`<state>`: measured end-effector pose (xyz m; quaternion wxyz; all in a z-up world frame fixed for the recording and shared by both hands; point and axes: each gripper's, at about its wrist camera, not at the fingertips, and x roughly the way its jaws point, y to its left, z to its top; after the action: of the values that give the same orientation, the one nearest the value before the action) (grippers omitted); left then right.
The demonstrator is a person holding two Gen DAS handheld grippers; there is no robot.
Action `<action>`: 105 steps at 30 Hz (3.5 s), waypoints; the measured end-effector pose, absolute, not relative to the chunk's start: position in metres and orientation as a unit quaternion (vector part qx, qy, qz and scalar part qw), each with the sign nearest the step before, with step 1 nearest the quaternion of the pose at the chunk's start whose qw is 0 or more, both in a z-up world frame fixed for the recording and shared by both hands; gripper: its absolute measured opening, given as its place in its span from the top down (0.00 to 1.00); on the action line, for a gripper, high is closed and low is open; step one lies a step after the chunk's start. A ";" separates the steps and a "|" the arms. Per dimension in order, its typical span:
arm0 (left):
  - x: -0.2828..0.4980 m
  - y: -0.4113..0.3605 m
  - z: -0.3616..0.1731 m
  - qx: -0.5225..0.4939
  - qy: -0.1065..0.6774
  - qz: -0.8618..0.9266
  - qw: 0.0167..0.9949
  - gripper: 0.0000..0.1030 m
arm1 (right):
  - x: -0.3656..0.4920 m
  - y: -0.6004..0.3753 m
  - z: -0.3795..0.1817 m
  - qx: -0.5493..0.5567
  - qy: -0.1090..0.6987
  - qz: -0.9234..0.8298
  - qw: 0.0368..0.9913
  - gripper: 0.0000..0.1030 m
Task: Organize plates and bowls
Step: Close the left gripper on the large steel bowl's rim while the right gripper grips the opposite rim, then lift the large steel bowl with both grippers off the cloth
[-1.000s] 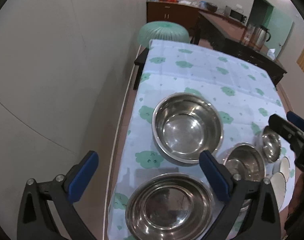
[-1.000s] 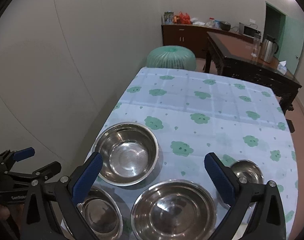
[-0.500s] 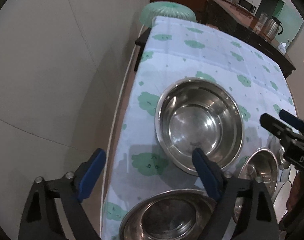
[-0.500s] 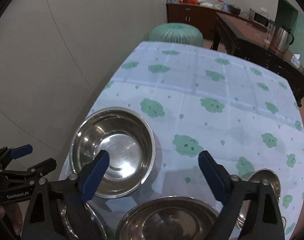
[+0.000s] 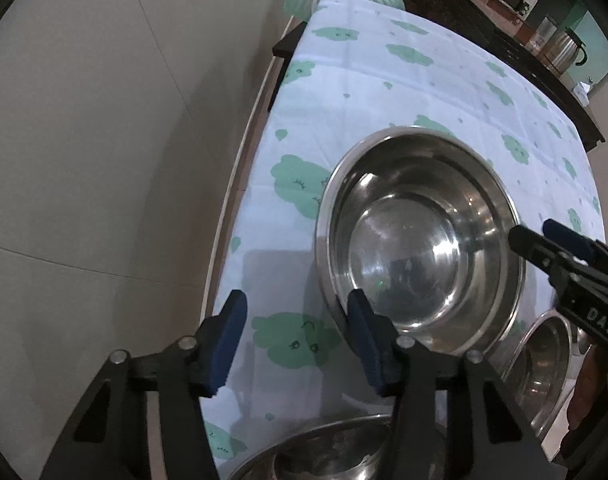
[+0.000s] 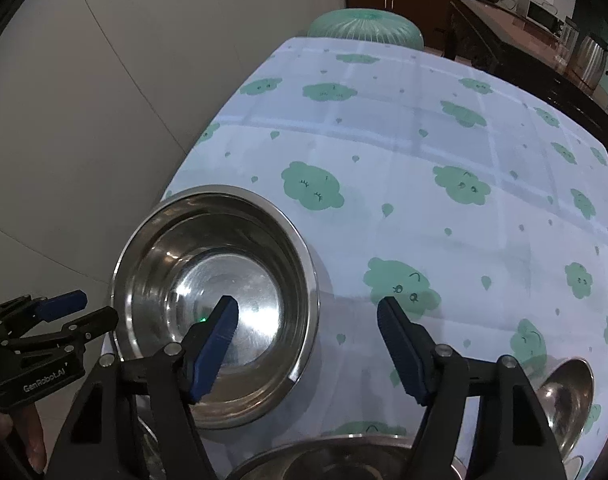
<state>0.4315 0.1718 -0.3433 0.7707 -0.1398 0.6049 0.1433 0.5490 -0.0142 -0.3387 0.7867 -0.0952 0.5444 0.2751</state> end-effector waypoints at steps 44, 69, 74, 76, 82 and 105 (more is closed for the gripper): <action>0.439 0.161 -0.330 -0.134 0.601 0.142 0.775 0.88 | 0.544 -0.009 -0.346 -0.085 0.586 0.315 0.741 0.86; 0.392 0.166 -0.292 -0.139 0.580 0.155 0.787 0.88 | 0.502 -0.006 -0.301 -0.102 0.560 0.341 0.748 0.86; 0.381 0.167 -0.287 -0.139 0.577 0.155 0.789 0.88 | 0.490 -0.006 -0.296 -0.105 0.557 0.342 0.749 0.86; 0.376 0.166 -0.284 -0.138 0.576 0.156 0.791 0.88 | 0.484 -0.006 -0.293 -0.106 0.555 0.343 0.750 0.86; 0.361 0.165 -0.278 -0.138 0.572 0.154 0.794 0.88 | 0.469 -0.007 -0.285 -0.109 0.551 0.343 0.753 0.86; 0.305 0.159 -0.277 -0.134 0.576 0.140 0.794 0.88 | 0.407 -0.016 -0.280 -0.122 0.552 0.333 0.755 0.85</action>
<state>0.3050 0.1591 -0.2768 0.7944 -0.1341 0.5755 0.1405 0.4070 -0.0161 -0.2803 0.7547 -0.1218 0.5518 0.3332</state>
